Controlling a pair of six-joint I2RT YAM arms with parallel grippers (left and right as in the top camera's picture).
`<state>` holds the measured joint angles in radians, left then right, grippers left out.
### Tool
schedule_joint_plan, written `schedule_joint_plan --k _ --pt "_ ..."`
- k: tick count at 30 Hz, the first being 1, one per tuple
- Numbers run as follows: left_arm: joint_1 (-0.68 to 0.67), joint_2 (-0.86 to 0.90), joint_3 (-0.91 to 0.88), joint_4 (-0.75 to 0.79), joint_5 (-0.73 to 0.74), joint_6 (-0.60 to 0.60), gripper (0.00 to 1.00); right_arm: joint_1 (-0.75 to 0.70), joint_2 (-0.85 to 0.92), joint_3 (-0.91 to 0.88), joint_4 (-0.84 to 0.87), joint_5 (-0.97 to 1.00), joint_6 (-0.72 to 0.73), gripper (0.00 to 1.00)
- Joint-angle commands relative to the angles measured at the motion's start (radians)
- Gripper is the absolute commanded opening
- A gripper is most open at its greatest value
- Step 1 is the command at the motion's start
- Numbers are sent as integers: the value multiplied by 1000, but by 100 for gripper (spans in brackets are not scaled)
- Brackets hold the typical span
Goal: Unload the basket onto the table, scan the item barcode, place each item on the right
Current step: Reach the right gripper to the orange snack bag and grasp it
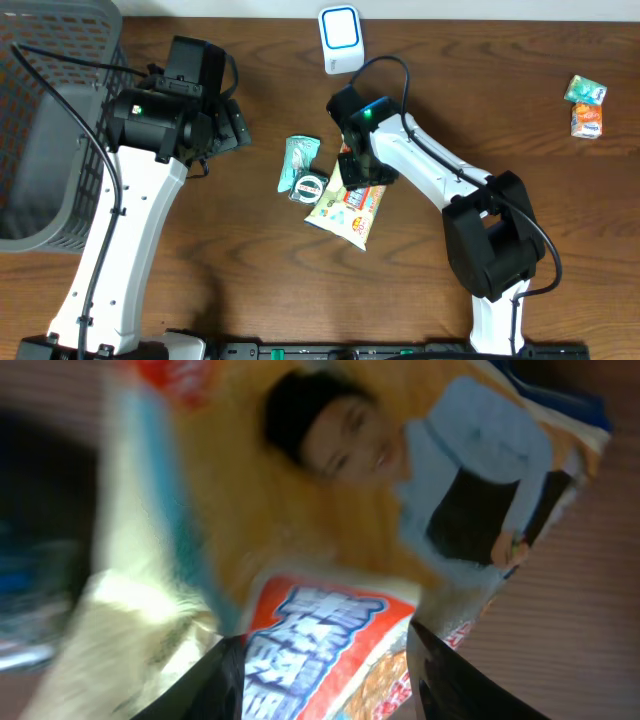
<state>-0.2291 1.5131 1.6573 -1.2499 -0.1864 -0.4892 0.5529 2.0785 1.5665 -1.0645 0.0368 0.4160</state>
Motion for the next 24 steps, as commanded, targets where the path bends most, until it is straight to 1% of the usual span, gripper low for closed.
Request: schedule_joint_plan --k 1,5,9,12,14,17,18,19,21,22,24 --pt "3 3 8 -3 -13 10 98 -17 5 -39 -8 114 44 47" --pt "3 3 8 -3 -13 10 98 -59 5 -24 -74 222 44 48" --pt "3 3 8 -3 -13 10 98 -129 5 43 -179 317 39 49" --pt "3 3 8 -3 -13 10 98 -169 5 131 -263 311 39 50" --pt "3 3 8 -3 -13 10 98 -175 5 174 -290 249 -19 52" --pt "3 3 8 -3 -13 10 98 -163 5 199 -289 39 -179 63" --pt "3 3 8 -3 -13 10 98 -155 5 199 -290 -19 -206 66" --pt "3 3 8 -3 -13 10 98 -143 5 198 -291 -63 -215 68" --pt "3 3 8 -3 -13 10 98 -109 5 197 -289 -81 -206 71" --pt "3 3 8 -3 -13 10 98 -85 5 197 -283 -69 -204 76" --pt "3 3 8 -3 -13 10 98 -39 5 197 -261 -35 -198 96"
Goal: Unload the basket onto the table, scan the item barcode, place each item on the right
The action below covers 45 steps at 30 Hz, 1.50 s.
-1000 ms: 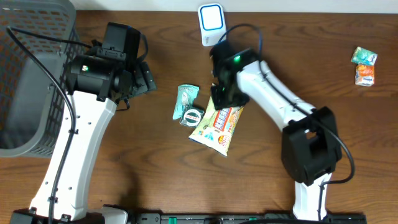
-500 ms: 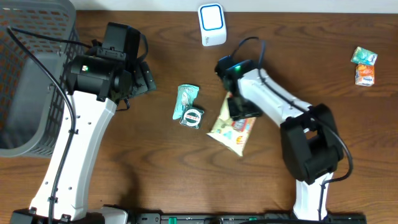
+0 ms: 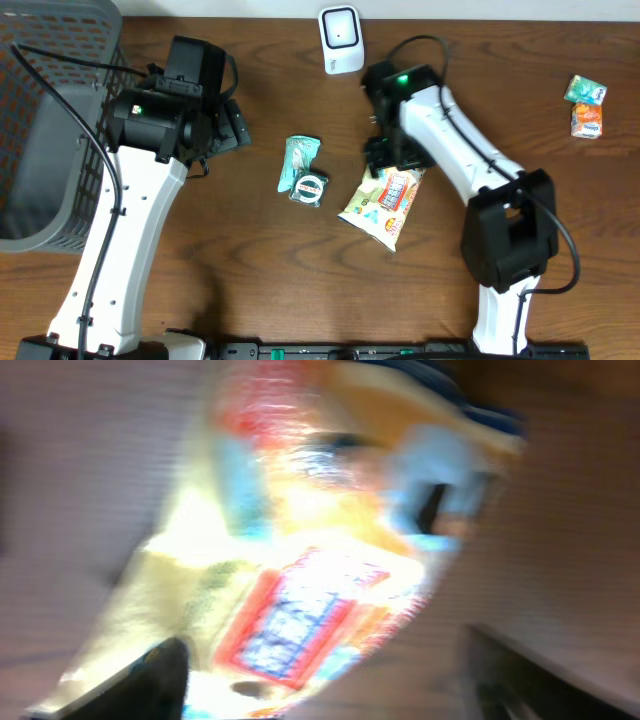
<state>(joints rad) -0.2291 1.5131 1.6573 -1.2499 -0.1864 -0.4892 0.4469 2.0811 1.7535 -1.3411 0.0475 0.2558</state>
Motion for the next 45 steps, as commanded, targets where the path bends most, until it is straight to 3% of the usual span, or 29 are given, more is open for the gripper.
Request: schedule_joint_plan --k 1,7,13,21,30,35,37,40,42,45 --pt "3 3 8 -3 -13 10 98 98 2 10 30 -8 -9 99" --pt "3 3 8 -3 -13 10 98 219 2 5 48 247 194 99" --pt "3 3 8 -3 -13 10 98 255 2 -94 104 260 277 99" --pt "3 3 8 -3 -13 10 98 254 2 -288 271 269 267 99" --pt "3 3 8 -3 -13 10 98 201 2 -330 255 327 267 99" --pt "3 3 8 -3 -13 10 98 172 2 -353 285 317 246 92" --pt "3 3 8 -3 -13 10 98 161 2 -360 295 276 201 83" --pt "3 3 8 -3 -13 10 98 139 2 -356 311 185 164 47" --pt "3 3 8 -3 -13 10 98 118 2 -336 308 137 117 29" --pt "3 3 8 -3 -13 10 98 71 -9 -277 265 97 77 15"
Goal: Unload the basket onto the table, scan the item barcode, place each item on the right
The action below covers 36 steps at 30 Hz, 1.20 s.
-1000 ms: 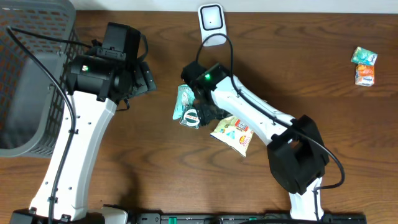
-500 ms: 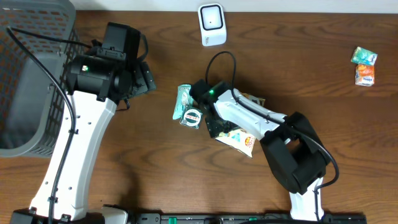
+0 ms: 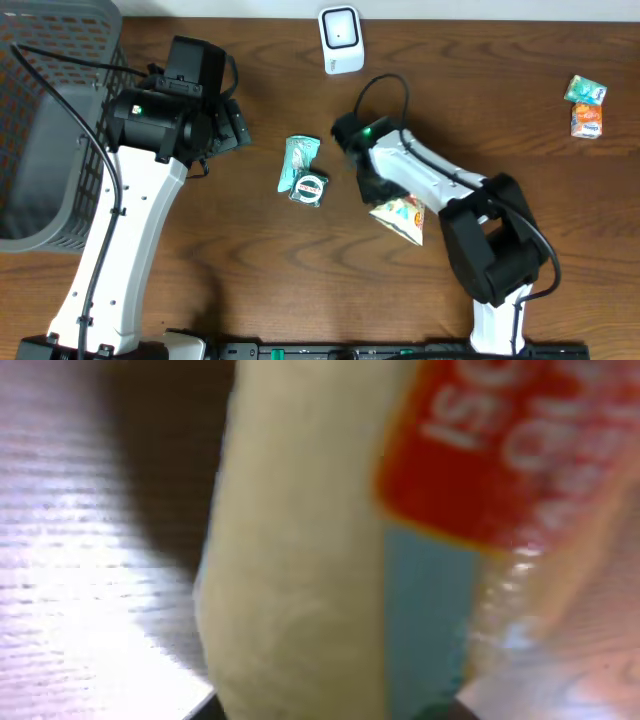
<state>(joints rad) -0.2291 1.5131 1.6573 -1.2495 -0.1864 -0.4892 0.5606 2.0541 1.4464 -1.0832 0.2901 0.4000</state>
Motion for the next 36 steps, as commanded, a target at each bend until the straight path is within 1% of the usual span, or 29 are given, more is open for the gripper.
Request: schedule_joint_plan --k 1,2,5,8,11,15,17,20,24,25,27,28,29,30,31,32,33,36 --pt "3 3 8 -3 -13 10 98 -65 9 59 -11 -167 -79 6" --pt "3 3 8 -3 -13 10 98 -85 -2 84 -23 -198 -97 1" --pt "3 3 8 -3 -13 10 98 -149 -42 151 -27 -402 -219 1" --pt "3 3 8 -3 -13 10 98 -225 -88 201 -27 -684 -346 1" --pt "3 3 8 -3 -13 10 98 -306 -128 209 -16 -967 -441 1" --pt "3 3 8 -3 -13 10 98 -389 -130 201 -32 -1226 -560 1" --pt "3 3 8 -3 -13 10 98 -420 -127 172 -31 -1286 -581 1" --pt "3 3 8 -3 -13 10 98 -456 -119 97 -8 -1318 -581 1" --pt "3 3 8 -3 -13 10 98 -492 -118 -50 93 -1316 -571 3" --pt "3 3 8 -3 -13 10 98 -511 -118 -108 136 -1312 -570 7" --pt "3 3 8 -3 -13 10 98 -540 -118 -151 169 -1270 -560 13" --pt "3 3 8 -3 -13 10 98 -558 -118 -162 177 -1221 -541 18" --pt "3 3 8 -3 -13 10 98 -575 -118 -164 176 -1166 -520 27" --pt "3 3 8 -3 -13 10 98 -595 -118 -163 174 -1102 -496 38" --pt "3 3 8 -3 -13 10 98 -615 -119 -158 166 -1054 -489 58" --pt "3 3 8 -3 -13 10 98 -631 -119 -150 148 -1026 -490 76" --pt "3 3 8 -3 -13 10 98 -650 -119 -135 122 -995 -490 80" --pt "3 3 8 -3 -13 10 98 -695 -119 -71 28 -931 -490 80"
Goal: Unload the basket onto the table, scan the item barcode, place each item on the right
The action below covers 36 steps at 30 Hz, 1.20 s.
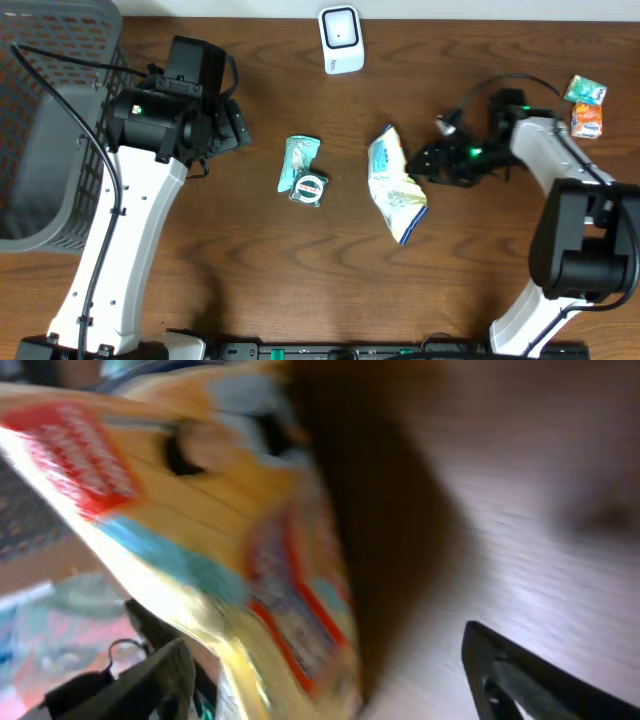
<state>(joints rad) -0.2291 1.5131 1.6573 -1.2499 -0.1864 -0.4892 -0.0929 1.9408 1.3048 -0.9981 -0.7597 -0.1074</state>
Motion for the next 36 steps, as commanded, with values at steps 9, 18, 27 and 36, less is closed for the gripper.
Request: schedule_joint_plan --k 9,18,27,36 --pt "3 3 8 -3 -13 10 98 -19 -26 351 -354 252 14 74" --pt "3 3 8 -3 -13 10 98 210 -56 377 -343 182 -132 38" --pt "3 3 8 -3 -13 10 98 396 -55 373 -299 239 -135 33" --pt "3 3 8 -3 -13 10 98 468 -55 217 -112 448 36 25"
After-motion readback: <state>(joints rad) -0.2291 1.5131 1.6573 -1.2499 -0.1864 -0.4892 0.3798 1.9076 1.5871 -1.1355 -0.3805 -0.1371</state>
